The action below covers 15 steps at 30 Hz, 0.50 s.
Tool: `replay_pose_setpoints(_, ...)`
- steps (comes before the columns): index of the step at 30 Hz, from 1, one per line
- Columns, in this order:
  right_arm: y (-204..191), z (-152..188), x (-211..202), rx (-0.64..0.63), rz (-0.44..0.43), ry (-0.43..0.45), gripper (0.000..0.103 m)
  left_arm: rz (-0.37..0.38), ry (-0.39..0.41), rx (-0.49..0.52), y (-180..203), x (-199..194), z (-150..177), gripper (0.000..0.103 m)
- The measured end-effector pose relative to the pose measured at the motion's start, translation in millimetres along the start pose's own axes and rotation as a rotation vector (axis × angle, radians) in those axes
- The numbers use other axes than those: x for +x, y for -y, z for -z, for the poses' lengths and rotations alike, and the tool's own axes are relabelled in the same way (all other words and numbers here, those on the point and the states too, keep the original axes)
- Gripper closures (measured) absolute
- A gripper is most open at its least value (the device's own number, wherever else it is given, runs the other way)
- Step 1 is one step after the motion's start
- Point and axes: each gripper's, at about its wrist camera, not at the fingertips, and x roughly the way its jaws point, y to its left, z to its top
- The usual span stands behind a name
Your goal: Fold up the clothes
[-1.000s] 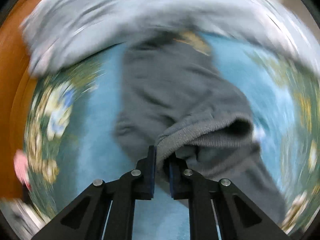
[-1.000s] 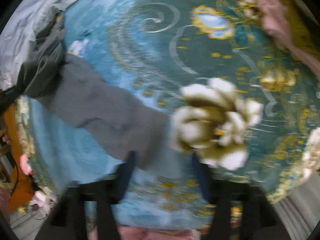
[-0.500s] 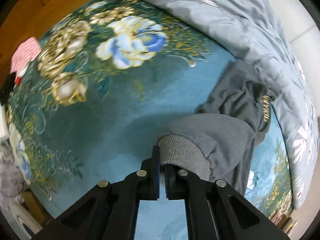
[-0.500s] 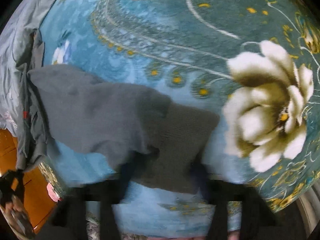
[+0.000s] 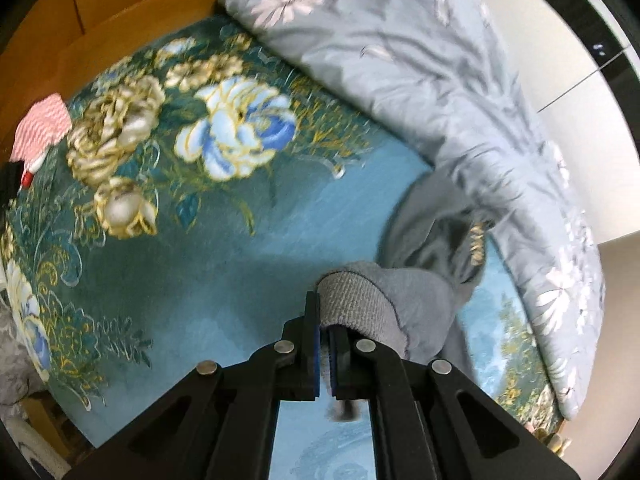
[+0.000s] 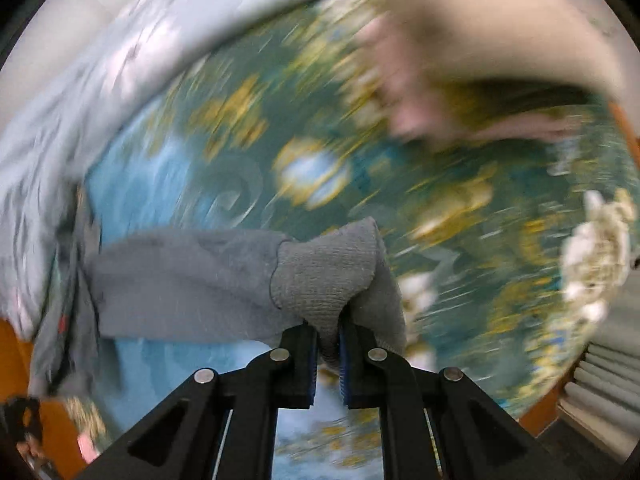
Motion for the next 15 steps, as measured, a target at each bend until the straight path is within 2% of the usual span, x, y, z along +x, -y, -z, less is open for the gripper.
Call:
replay_pose_setpoints(4,63,-17,-35,0.076,0.114,0.074,0.094,0.002,0.019,-0.021,-20,-15,-16,0.101)
replay_pose_setpoints(6,84,-18,-29,0.118,0.138,0.04,0.094,-0.021,-0.017,-0.067,-39,-3,-24,0.101)
replay_pose_setpoints(10,89,-1,1,0.101,0.13,-0.086,0.094,-0.065,-0.21,-0.11,-62,54,-29,0.1)
replay_pose_setpoints(11,84,5,6,0.087,0.13,-0.111,0.094,-0.053,-0.251,-0.131,-66,65,-27,0.1)
replay_pose_setpoints(13,76,19,13,0.07,0.131,-0.13,0.094,-0.054,-0.292,-0.184,-76,76,-20,0.099)
replay_pose_setpoints(15,68,25,15,0.046,0.135,-0.141,0.094,-0.013,-0.282,-0.234,-85,77,-8,0.079)
